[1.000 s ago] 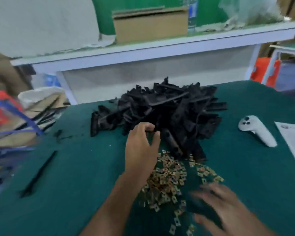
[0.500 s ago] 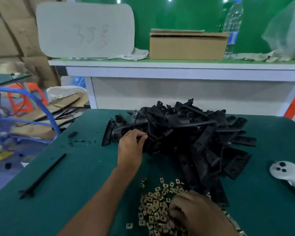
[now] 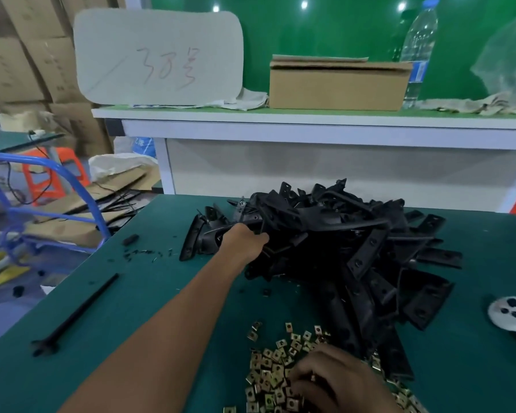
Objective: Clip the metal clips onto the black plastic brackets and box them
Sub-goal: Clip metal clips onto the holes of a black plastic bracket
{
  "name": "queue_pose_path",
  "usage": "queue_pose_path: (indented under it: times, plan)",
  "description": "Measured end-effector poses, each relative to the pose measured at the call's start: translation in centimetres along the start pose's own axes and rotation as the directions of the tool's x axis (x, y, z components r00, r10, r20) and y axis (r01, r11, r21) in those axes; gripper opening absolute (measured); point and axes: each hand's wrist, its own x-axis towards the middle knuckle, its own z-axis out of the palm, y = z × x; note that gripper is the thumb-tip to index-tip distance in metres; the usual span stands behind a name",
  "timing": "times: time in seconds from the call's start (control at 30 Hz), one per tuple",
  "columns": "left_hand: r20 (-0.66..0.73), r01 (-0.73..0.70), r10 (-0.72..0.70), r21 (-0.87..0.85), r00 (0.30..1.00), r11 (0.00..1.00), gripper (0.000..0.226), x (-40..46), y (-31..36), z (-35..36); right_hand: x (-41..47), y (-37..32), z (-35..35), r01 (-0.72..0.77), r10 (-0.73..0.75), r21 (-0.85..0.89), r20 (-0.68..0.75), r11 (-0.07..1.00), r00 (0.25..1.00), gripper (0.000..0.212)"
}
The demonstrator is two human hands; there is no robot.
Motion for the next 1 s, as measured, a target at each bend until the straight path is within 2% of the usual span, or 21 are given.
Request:
queue_pose_path:
  times: [0.07,0.13,0.2,0.27,0.33,0.37,0.43,0.5,0.57,0.67,0.7,0.73,0.77,0.8,0.83,0.87,0.9,0.93,1.0]
  plan:
    - [0.001,-0.016,0.016,0.11,1.0,0.994,0.039,-0.2,0.4,-0.9,-0.2,0.1,-0.4,0.008,-0.007,0.03,-0.049,1.0,0.999,0.018]
    - [-0.035,-0.047,0.054,0.186,0.998,0.982,0.031,-0.2,0.8,-1.6,-0.3,0.3,-0.7,0.008,-0.005,0.049,-0.078,0.999,0.997,0.009]
    - [-0.047,-0.031,0.044,0.247,0.998,0.969,0.021,-1.0,1.6,-2.1,-0.5,0.4,-0.9,-0.004,0.01,0.07,-0.085,0.998,0.996,0.014]
    - [-0.046,-0.089,0.117,0.402,0.992,0.911,0.026,-1.1,1.0,-2.2,-0.5,0.4,-0.9,-0.011,0.019,0.089,-0.092,0.996,0.996,0.024]
    - [-0.256,-0.122,0.162,0.163,0.953,0.979,0.03,-0.9,0.6,-2.6,-0.5,0.4,-0.9,-0.018,0.029,0.106,-0.096,0.994,0.995,0.027]
    - [-0.357,-0.171,0.188,0.079,0.915,0.982,0.031,-1.1,0.0,-2.9,-0.4,0.4,-1.0,-0.026,0.037,0.115,-0.091,0.993,0.995,0.028]
    - [-0.436,-0.221,0.194,-0.012,0.879,0.975,0.007,-2.1,-0.8,-3.3,-0.3,0.5,-1.0,-0.036,0.046,0.123,-0.077,0.992,0.996,0.027]
    - [-0.477,-0.283,0.244,-0.011,0.844,0.959,0.018,-2.9,-1.9,-3.5,-0.1,0.2,-1.2,-0.055,0.066,0.112,-0.089,0.992,0.994,0.017]
    - [-0.559,-0.317,0.195,-0.128,0.806,0.94,0.007,-3.7,-3.1,-4.3,-0.1,0.1,-1.2,-0.059,0.081,0.123,-0.183,0.991,0.98,0.01]
    - [-0.711,-0.408,0.189,-0.149,0.677,0.9,0.002,-5.5,-5.2,-5.6,-0.3,0.3,-1.2,-0.069,0.107,0.152,-0.264,0.986,0.958,0.013]
    - [-0.725,-0.446,0.204,-0.157,0.658,0.881,0.003,-6.7,-5.6,-5.7,-0.3,0.4,-1.1,-0.08,0.12,0.158,-0.263,0.984,0.957,0.013]
    - [-0.712,-0.488,0.229,-0.181,0.664,0.854,0.007,-7.8,-6.2,-5.3,-0.4,0.5,-1.0,-0.088,0.129,0.161,-0.267,0.983,0.955,0.013]
    - [-0.667,-0.51,0.241,-0.24,0.705,0.826,0.01,-9.2,-6.7,-4.5,-0.3,0.6,-1.0,-0.087,0.133,0.165,-0.291,0.982,0.947,0.014]
    - [-0.566,-0.485,0.225,-0.363,0.793,0.796,0.011,-10.6,-7.3,-3.4,-0.4,0.6,-1.0,-0.086,0.142,0.184,-0.32,0.979,0.937,0.015]
    - [-0.434,-0.42,0.192,-0.523,0.88,0.742,0.011,-12.2,-7.9,-2.0,-0.4,0.5,-1.0,-0.083,0.155,0.219,-0.337,0.972,0.929,0.014]
    - [-0.261,-0.304,0.164,-0.703,0.951,0.644,0.013,-13.6,-8.5,-0.6,-0.4,0.4,-1.0,-0.079,0.173,0.269,-0.344,0.96,0.923,0.012]
    - [-0.077,-0.151,0.163,-0.846,0.984,0.511,0.021,-14.8,-8.9,0.8,-0.4,0.3,-0.9,-0.081,0.199,0.327,-0.346,0.942,0.917,0.013]
    - [0.064,-0.014,0.19,-0.923,0.98,0.385,0.034,-15.9,-9.2,1.9,-0.4,0.4,-0.9,-0.086,0.23,0.388,-0.34,0.918,0.912,0.014]
    - [0.232,0.16,0.252,-0.948,0.94,0.274,0.061,-16.8,-10.0,3.2,-0.5,0.4,-0.9,-0.097,0.296,0.509,-0.328,0.855,0.897,0.017]
